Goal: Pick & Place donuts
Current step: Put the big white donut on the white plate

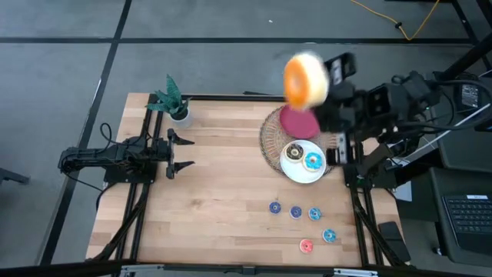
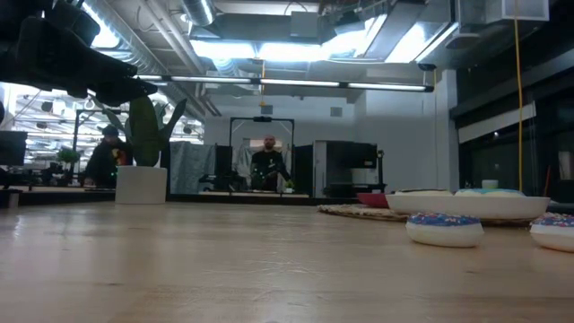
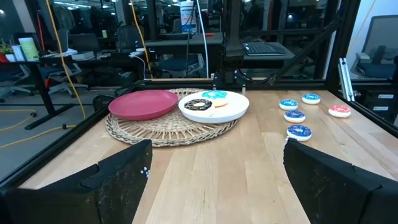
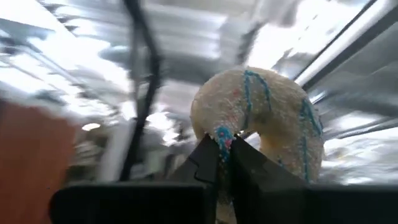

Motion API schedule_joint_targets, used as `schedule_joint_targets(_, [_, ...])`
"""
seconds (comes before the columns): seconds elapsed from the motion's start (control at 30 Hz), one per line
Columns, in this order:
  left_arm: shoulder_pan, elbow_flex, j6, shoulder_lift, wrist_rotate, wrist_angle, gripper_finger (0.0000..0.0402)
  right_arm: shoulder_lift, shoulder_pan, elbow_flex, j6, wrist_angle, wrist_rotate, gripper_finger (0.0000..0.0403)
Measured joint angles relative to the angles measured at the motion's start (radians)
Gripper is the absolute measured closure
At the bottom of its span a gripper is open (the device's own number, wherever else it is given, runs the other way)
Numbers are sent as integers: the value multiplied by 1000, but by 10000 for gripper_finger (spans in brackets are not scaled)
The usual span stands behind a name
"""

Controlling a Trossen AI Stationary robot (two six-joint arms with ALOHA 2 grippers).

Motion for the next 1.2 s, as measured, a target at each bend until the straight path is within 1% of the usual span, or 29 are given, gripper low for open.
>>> schedule_joint_targets(0.1, [0, 0, 0, 0, 0, 0, 48, 0, 0, 0, -135, 96, 134, 375])
schedule_joint_targets(0.23, [0, 0, 0, 0, 0, 0, 49, 0, -5, 0, -372, 222, 383, 380])
schedule_joint_targets(0.33, [0, 0, 0, 0, 0, 0, 48, 0, -32, 0, -548, 277, 535, 379])
schedule_joint_targets(0.5, [0, 0, 0, 0, 0, 0, 49, 0, -123, 0, -683, 263, 719, 377])
schedule_joint_targets(0.63, [0, 0, 0, 0, 0, 0, 48, 0, -200, 0, -703, 151, 819, 378])
schedule_joint_targets(0.77, [0, 0, 0, 0, 0, 0, 49, 1, -272, 0, -627, -16, 871, 375])
schedule_joint_targets(1.0, [0, 0, 0, 0, 0, 0, 48, 20, -392, 0, -441, -340, 878, 377])
schedule_joint_targets(1.1, [0, 0, 0, 0, 0, 0, 49, 40, -433, 0, -370, -453, 854, 375])
schedule_joint_targets(1.2, [0, 0, 0, 0, 0, 0, 48, 60, -473, -2, -276, -567, 797, 375])
